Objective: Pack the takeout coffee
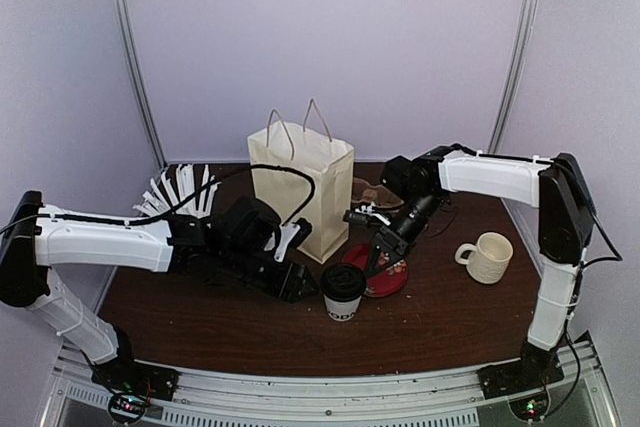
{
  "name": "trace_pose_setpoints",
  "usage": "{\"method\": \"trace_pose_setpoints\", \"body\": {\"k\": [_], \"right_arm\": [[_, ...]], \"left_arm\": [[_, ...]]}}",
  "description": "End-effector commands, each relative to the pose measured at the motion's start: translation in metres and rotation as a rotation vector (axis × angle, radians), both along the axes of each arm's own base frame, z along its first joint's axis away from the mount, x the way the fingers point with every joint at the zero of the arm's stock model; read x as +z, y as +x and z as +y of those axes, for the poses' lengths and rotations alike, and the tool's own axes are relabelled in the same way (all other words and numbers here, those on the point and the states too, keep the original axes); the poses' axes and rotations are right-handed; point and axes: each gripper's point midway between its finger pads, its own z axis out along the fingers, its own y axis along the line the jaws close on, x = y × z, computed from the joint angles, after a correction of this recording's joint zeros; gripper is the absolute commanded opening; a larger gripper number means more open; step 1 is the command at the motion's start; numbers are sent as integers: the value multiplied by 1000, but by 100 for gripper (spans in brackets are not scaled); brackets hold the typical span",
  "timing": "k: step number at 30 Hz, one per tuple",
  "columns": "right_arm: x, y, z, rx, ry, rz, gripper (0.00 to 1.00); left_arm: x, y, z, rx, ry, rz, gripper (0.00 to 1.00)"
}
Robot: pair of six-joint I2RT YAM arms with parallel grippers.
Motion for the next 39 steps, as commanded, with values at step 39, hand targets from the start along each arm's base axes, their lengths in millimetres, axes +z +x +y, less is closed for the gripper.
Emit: {"method": "trace_pose_setpoints", "body": {"k": [39], "right_arm": [[-35,7,7,-63,15,195,41]], "left_arm": [[-79,-3,0,129,54,410,49]]}}
